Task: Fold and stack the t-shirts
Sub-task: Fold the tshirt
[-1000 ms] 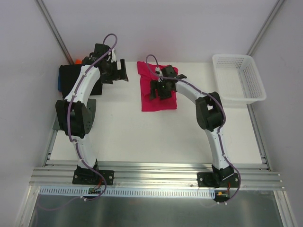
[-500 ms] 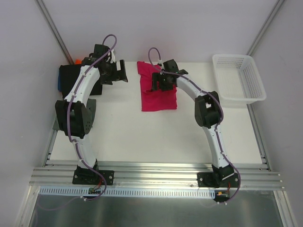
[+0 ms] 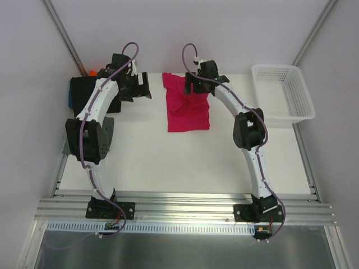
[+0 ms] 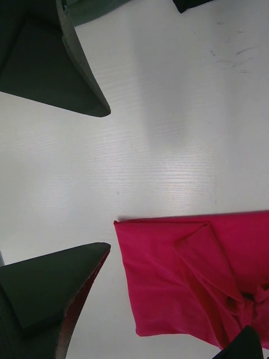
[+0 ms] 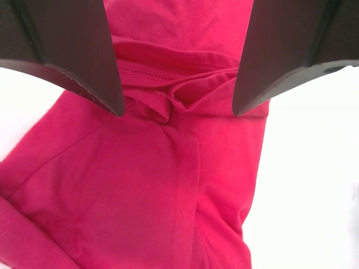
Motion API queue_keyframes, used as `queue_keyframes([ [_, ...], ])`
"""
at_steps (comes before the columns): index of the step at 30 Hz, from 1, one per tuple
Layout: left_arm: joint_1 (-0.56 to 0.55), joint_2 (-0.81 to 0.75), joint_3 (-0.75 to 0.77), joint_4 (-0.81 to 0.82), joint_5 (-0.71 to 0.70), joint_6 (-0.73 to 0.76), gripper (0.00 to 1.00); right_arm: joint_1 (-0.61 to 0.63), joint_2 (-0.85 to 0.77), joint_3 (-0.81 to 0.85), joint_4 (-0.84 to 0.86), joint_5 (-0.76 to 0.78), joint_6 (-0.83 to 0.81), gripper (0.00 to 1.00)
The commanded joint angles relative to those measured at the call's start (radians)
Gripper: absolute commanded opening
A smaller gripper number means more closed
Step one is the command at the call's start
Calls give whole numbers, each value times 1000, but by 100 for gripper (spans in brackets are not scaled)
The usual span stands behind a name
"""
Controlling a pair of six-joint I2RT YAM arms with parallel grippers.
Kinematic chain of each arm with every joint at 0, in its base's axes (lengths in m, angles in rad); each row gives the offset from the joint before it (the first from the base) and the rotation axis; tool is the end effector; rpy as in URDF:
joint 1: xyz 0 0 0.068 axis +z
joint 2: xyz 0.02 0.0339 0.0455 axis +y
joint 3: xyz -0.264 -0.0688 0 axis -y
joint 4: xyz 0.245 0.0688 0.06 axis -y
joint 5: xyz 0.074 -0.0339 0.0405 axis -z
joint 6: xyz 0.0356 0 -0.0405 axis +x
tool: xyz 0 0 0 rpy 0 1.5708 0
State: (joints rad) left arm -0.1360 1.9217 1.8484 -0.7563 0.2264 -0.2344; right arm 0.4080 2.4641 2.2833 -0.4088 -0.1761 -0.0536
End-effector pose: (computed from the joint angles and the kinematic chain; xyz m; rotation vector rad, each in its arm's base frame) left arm 0.4278 -0.0666 0.3231 -0.0122 2.4196 -0.4431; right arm 0.5190 0.2311 0.2333 -0.5971 2.0930 0.3936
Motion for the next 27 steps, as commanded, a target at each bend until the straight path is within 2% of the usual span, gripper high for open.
queue_keyframes([
  [1, -2, -43, 0, -8, 11, 4, 96, 8, -97, 5, 11, -45, 11, 81],
  [5, -5, -36, 17, -8, 8, 4, 96, 23, -157, -90, -8, -118, 89, 81],
  [13, -7, -55, 9, -8, -12, 12, 96, 68, -198, -249, -33, -181, 121, 81],
  [27, 3, -62, -3, -9, -19, 18, 96, 66, -91, -226, -41, -163, 133, 81],
])
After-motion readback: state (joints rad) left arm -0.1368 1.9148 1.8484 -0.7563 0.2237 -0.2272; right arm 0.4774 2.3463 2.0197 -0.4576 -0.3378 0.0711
